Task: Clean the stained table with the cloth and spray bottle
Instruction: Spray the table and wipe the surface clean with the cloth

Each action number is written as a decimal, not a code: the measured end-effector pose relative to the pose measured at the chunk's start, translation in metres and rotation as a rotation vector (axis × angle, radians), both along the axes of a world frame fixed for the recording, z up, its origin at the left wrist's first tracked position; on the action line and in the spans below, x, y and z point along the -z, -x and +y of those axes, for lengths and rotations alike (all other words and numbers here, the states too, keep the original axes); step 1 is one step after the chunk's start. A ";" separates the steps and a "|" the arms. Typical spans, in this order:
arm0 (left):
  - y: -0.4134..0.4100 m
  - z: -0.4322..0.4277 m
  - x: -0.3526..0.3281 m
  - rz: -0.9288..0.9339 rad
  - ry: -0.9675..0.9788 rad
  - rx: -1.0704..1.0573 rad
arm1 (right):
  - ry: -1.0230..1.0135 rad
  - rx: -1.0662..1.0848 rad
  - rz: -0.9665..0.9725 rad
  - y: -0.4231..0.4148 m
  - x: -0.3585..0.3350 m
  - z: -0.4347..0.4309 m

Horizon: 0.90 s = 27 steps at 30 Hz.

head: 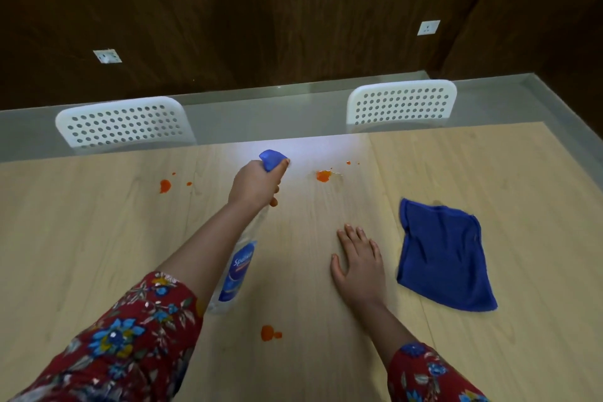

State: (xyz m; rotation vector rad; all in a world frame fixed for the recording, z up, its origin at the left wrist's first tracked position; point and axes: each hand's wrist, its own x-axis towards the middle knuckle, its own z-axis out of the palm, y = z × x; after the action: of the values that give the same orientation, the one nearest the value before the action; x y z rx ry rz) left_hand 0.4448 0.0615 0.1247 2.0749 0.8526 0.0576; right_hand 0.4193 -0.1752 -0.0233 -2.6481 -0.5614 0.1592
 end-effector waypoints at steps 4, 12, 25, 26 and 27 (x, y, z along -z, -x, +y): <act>0.020 0.016 -0.006 -0.071 0.022 -0.087 | 0.020 -0.014 0.008 0.000 -0.002 -0.001; 0.081 0.071 -0.022 -0.092 -0.079 -0.316 | 0.043 -0.030 0.016 -0.001 0.001 -0.004; 0.142 0.032 -0.034 0.034 -0.005 -0.259 | 0.056 -0.068 0.015 -0.003 0.004 -0.005; 0.141 0.024 -0.034 0.024 0.032 -0.245 | 0.053 -0.070 0.014 -0.003 0.004 -0.005; 0.140 0.016 -0.035 0.020 0.056 -0.232 | 0.052 -0.073 0.011 -0.004 0.004 -0.006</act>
State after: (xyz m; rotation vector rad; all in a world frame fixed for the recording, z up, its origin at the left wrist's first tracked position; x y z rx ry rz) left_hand 0.3044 0.0776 0.1592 1.9197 1.0926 0.1371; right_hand 0.4228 -0.1812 -0.0275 -2.6765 -0.6586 0.2130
